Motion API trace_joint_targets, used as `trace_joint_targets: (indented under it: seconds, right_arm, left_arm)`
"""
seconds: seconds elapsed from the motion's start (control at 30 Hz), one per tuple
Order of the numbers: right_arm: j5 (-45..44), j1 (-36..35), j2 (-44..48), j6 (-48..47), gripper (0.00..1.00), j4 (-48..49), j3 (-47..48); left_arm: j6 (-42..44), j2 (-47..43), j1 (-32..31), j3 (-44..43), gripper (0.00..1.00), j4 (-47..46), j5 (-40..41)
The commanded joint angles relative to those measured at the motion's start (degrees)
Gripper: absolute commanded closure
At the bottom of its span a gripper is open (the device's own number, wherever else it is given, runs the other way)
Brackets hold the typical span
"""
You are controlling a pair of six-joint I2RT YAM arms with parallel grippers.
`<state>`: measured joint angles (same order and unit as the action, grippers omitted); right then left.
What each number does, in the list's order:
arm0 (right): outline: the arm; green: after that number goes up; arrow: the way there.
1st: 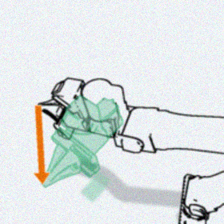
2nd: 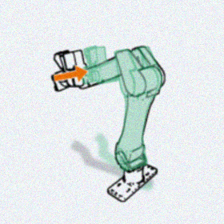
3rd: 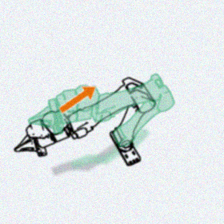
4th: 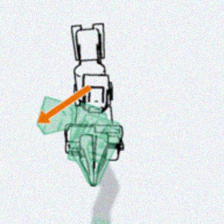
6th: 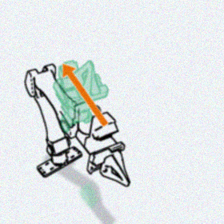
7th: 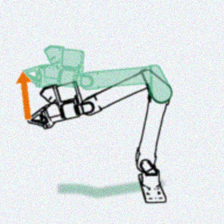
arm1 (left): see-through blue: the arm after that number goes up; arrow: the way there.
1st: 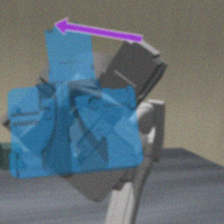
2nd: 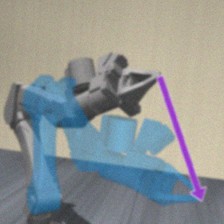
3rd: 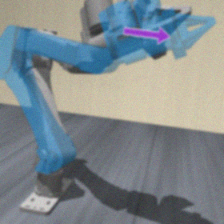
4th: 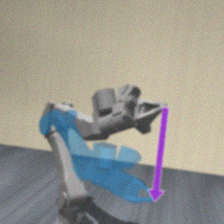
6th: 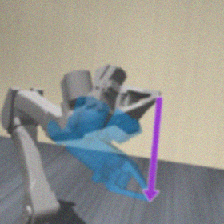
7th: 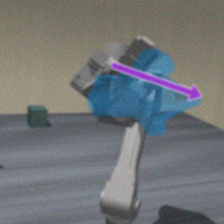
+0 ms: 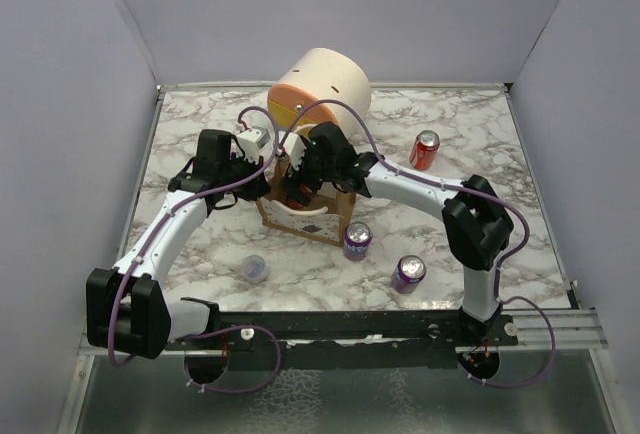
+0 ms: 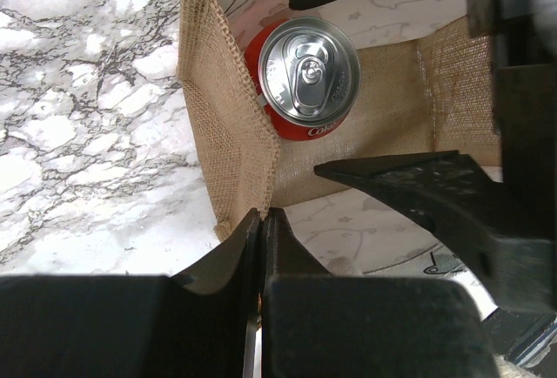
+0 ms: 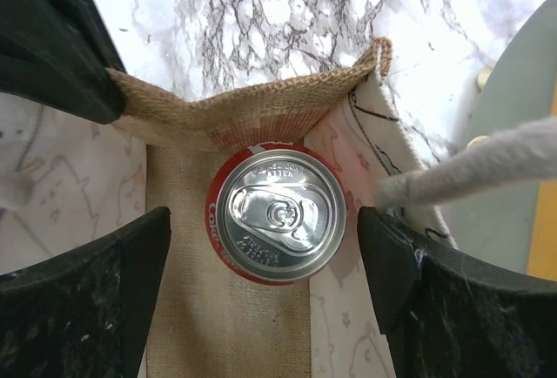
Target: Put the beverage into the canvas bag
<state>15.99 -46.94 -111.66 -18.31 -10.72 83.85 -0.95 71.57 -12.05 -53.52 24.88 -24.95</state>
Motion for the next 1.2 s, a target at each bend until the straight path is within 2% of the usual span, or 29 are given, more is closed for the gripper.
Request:
trace_joint_targets:
  seconds: [0.0,0.47,0.7,1.07,1.17]
  right_arm:
    - [1.58,-0.44,4.34,-1.82,0.13,-1.13,1.66]
    - [1.55,-0.35,12.7,-4.8,0.14,0.54,-4.58]
    - [2.21,0.23,21.1,-6.82,0.14,-0.89,-6.72]
    - [9.43,5.49,35.33,-12.53,0.14,-12.84,-9.21]
    - [15.55,8.73,38.97,-14.11,0.14,-17.78,-11.37]
  left_arm:
    - [-0.42,0.04,0.19,0.3,1.0,0.78,1.89]
    - [-1.7,-0.49,0.98,0.87,1.0,-0.74,-0.23]
    - [-0.95,0.49,1.02,0.59,1.0,-0.65,-2.46]
    - [-0.17,1.62,0.98,-0.42,1.0,-0.89,-2.56]
    - [-0.02,1.56,0.98,-0.48,1.0,-0.85,-3.48]
